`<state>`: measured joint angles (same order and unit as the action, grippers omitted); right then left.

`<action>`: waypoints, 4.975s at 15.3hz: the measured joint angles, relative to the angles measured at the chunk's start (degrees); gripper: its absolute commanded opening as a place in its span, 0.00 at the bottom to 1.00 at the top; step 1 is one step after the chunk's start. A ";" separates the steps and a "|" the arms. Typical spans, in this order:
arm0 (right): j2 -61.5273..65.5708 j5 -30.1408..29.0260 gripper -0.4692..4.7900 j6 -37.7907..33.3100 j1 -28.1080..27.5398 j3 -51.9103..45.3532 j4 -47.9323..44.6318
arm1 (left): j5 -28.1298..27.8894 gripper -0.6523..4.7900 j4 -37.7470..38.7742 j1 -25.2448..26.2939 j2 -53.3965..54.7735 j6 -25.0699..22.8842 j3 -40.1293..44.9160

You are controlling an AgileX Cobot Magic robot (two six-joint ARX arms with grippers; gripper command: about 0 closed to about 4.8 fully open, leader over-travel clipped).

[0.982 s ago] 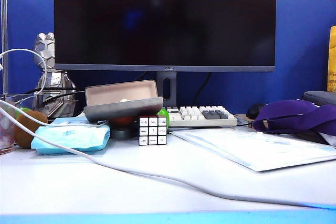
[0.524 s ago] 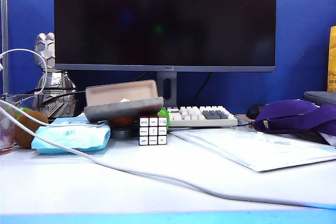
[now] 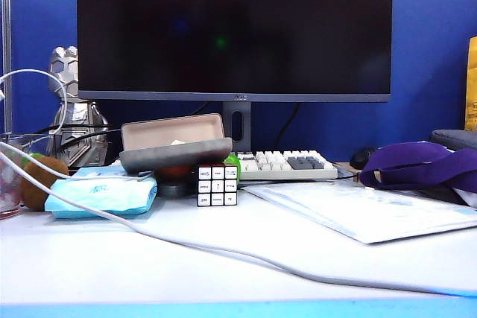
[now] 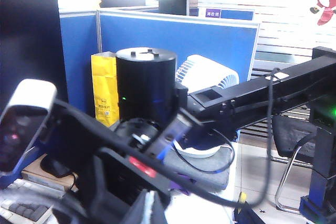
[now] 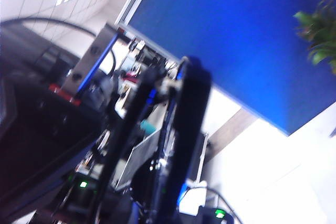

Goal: Pick up the glasses, fold the temples of the glasses, place the glasses into the glasses case, and finally close the glasses case.

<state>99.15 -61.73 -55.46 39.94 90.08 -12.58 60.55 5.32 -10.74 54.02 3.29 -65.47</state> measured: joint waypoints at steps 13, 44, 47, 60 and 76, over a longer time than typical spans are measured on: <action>-1.60 -2.32 0.08 0.00 1.27 -0.28 -1.73 | -4.00 0.11 2.54 0.00 0.33 -2.38 -0.09; -3.72 27.43 0.08 31.19 -17.33 0.00 38.64 | -41.09 0.38 -9.70 0.04 48.63 -22.97 0.02; -3.74 27.41 0.08 31.19 -17.33 0.00 38.71 | -41.07 0.11 -10.71 0.04 48.96 -22.77 0.02; -3.74 27.21 0.08 31.56 -17.33 0.00 39.10 | -45.79 0.51 -8.13 0.04 42.45 -33.81 0.00; -3.74 25.94 0.08 33.07 -17.33 0.04 41.18 | -41.55 0.21 -15.08 0.07 50.97 -35.82 -0.02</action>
<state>95.42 -35.79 -22.39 22.61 90.13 28.60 19.00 -9.76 -10.68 104.99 -32.53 -65.49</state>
